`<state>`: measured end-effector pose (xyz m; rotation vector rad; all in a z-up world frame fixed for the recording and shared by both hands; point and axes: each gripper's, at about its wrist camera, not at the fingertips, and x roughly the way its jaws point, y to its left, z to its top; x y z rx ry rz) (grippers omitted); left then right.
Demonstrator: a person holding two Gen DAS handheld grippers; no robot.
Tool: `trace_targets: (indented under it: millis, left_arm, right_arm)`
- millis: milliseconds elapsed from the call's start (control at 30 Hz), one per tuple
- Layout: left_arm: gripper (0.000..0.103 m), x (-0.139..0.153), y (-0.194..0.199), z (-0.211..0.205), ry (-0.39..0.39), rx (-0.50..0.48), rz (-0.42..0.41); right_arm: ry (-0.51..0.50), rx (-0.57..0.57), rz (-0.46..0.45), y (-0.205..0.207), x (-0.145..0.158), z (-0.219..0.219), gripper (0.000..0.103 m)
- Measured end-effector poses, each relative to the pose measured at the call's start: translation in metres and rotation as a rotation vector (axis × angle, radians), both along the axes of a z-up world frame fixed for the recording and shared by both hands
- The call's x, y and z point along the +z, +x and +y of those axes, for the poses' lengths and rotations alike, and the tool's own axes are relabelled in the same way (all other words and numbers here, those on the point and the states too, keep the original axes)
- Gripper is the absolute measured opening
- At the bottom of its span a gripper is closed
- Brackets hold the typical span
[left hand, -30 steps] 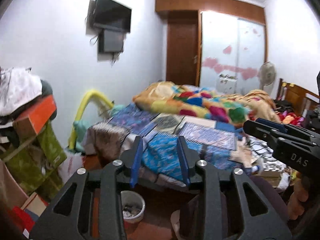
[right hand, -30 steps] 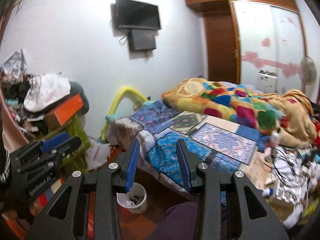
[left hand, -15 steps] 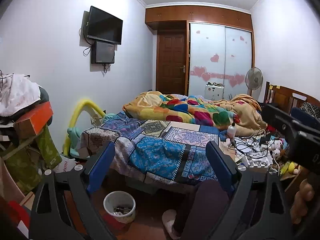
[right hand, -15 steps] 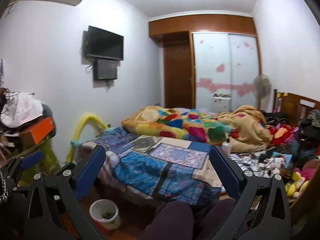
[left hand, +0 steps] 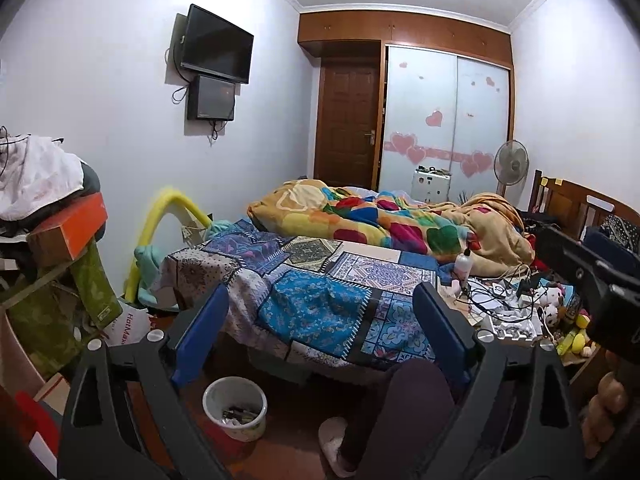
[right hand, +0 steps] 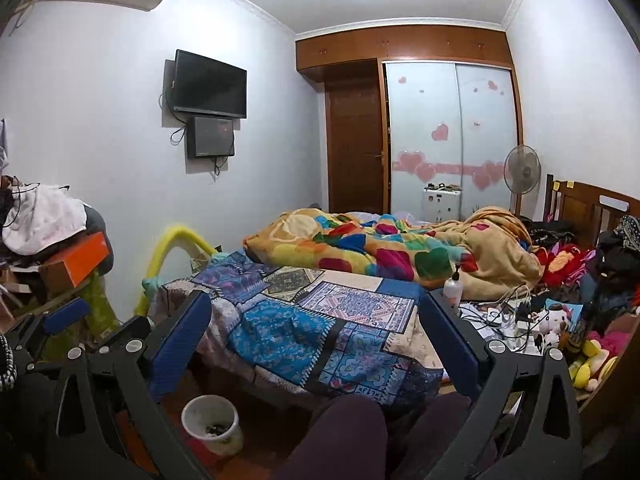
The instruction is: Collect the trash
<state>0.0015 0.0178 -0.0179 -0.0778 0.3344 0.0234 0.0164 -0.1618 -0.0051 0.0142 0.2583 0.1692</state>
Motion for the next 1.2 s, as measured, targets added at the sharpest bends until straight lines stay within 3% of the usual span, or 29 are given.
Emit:
trace_targets:
  millis: [500, 1200]
  left_arm:
    - [0.094, -0.0011, -0.0023, 0.0016, -0.007, 0.012, 0.004]
    - [0.096, -0.0005, -0.0027, 0.0021, -0.008, 0.009, 0.001]
  right_arm:
    - [0.031, 0.020, 0.050, 0.0050, -0.0004, -0.0098, 0.103]
    - [0.027, 0.022, 0.052, 0.0059, 0.0018, -0.0093, 0.103]
